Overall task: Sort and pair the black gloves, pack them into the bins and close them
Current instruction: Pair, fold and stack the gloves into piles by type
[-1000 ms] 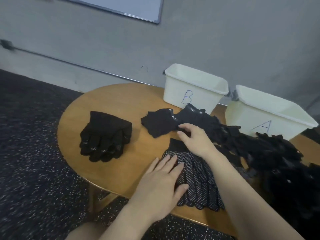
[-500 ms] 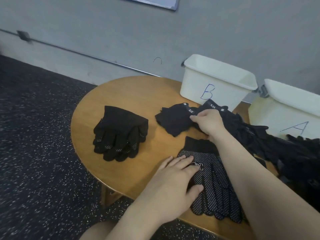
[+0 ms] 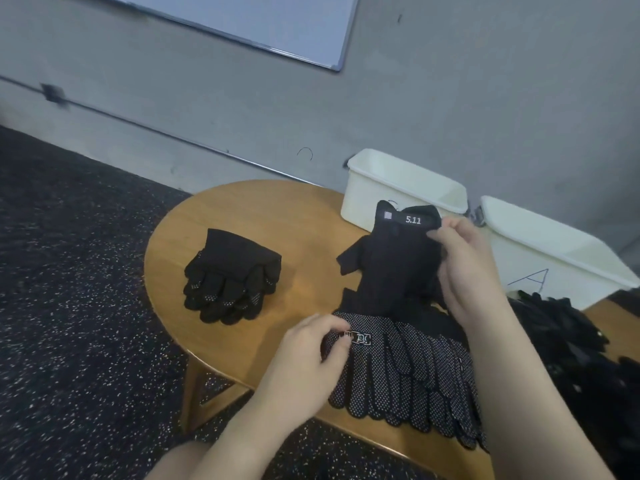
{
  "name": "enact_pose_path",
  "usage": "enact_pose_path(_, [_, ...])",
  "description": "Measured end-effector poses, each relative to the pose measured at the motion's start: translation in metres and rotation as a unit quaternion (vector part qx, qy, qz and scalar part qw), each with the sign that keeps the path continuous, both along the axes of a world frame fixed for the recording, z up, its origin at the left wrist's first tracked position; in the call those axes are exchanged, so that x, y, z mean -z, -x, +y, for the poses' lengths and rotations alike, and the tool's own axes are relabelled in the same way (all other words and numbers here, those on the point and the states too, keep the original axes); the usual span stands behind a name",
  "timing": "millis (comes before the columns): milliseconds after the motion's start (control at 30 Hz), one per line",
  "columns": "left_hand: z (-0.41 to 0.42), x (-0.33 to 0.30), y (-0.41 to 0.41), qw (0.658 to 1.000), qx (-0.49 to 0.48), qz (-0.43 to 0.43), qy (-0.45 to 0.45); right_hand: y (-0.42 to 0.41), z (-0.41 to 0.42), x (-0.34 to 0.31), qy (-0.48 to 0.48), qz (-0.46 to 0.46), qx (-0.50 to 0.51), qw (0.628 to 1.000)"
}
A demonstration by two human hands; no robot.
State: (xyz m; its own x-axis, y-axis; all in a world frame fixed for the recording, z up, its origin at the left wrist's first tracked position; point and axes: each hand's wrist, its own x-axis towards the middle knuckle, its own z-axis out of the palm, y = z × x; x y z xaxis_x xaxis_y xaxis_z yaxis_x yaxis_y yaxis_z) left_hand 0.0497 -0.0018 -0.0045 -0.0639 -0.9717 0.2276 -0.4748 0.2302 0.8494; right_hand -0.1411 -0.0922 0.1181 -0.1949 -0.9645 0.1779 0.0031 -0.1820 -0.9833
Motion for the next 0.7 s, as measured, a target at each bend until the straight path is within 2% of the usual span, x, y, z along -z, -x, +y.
enact_pose_path(100, [0.001,-0.007,0.005,0.991,-0.020,0.128,-0.022,0.012,0.020,0.017,0.004,-0.071,-0.031,0.997])
enact_pose_path(167, [0.000,-0.012,0.010,0.971,0.007,0.234,-0.053,0.015,0.031,0.030,-0.006,-0.103,-0.043,0.994])
enact_pose_path(233, [-0.005,-0.014,0.018,0.925,0.061,0.359,-0.107,0.013,0.039,0.043,-0.011,-0.114,-0.062,0.991])
enact_pose_path(300, [-0.010,-0.015,0.024,0.880,0.106,0.436,-0.155,0.008,0.044,0.054,-0.014,-0.113,-0.075,0.991])
enact_pose_path(400, [-0.017,-0.016,0.033,0.850,0.112,0.486,-0.169,-0.002,0.046,0.064,-0.024,-0.075,-0.071,0.994])
enact_pose_path(500, [-0.023,-0.017,0.038,0.835,0.081,0.524,-0.149,-0.009,0.045,0.072,0.002,0.072,0.017,0.997])
enact_pose_path(600, [-0.028,-0.018,0.039,0.860,0.025,0.500,-0.101,-0.015,0.046,0.076,0.033,0.134,0.109,0.984])
enact_pose_path(700, [-0.028,-0.021,0.036,0.897,-0.009,0.441,-0.040,-0.020,0.046,0.076,0.019,0.123,0.051,0.991])
